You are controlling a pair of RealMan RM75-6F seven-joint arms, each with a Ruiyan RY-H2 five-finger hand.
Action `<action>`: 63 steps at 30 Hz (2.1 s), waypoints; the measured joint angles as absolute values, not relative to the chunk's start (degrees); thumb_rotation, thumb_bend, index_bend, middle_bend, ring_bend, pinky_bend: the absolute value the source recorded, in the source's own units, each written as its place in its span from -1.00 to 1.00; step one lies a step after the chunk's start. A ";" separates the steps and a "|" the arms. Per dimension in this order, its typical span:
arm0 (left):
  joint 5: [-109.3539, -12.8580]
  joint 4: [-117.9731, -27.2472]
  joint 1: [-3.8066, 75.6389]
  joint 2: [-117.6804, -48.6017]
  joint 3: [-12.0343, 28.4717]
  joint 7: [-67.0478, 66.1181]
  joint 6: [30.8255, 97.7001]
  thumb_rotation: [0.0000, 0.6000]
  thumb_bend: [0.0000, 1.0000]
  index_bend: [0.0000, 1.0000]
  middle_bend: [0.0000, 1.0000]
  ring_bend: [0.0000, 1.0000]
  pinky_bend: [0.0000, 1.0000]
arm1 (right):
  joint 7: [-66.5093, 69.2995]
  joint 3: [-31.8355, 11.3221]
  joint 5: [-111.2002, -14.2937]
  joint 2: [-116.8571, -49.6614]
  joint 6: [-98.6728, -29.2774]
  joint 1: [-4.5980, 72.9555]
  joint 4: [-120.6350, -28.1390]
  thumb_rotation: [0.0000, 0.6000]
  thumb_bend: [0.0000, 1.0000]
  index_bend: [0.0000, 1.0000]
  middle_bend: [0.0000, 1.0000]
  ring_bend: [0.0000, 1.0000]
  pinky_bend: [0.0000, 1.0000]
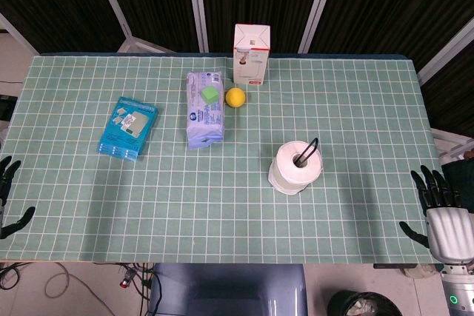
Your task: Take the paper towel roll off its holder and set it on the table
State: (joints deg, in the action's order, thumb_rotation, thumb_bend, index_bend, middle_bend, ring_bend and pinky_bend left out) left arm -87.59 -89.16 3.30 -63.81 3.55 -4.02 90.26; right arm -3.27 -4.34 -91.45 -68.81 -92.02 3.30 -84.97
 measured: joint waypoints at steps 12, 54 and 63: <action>-88.20 -89.47 2.91 -63.53 3.41 -3.71 91.27 1.00 -0.56 -0.90 -1.00 -1.00 -1.00 | -2.60 -4.22 -91.77 -68.68 -92.54 3.12 -85.47 1.00 -1.00 -1.00 -1.00 -1.00 -1.00; -86.81 -90.07 2.19 -63.06 4.00 -3.03 91.84 1.00 -0.56 -0.90 -1.00 -1.00 -1.00 | 36.24 -10.45 -68.89 -81.29 -58.40 17.45 -87.18 1.00 -1.00 -1.00 -1.00 -1.00 -1.00; -86.49 -90.01 2.49 -63.46 4.08 -3.94 91.20 1.00 -0.56 -0.90 -1.00 -1.00 -1.00 | 35.59 -11.92 -69.35 -88.33 -57.99 20.08 -80.89 1.00 -1.00 -1.00 -1.00 -1.00 -1.00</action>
State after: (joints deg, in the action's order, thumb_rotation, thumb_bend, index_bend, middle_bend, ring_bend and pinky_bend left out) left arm -86.49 -90.01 2.49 -63.46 4.08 -3.94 91.20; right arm 35.59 -11.92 -69.35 -88.33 -57.99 20.08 -80.89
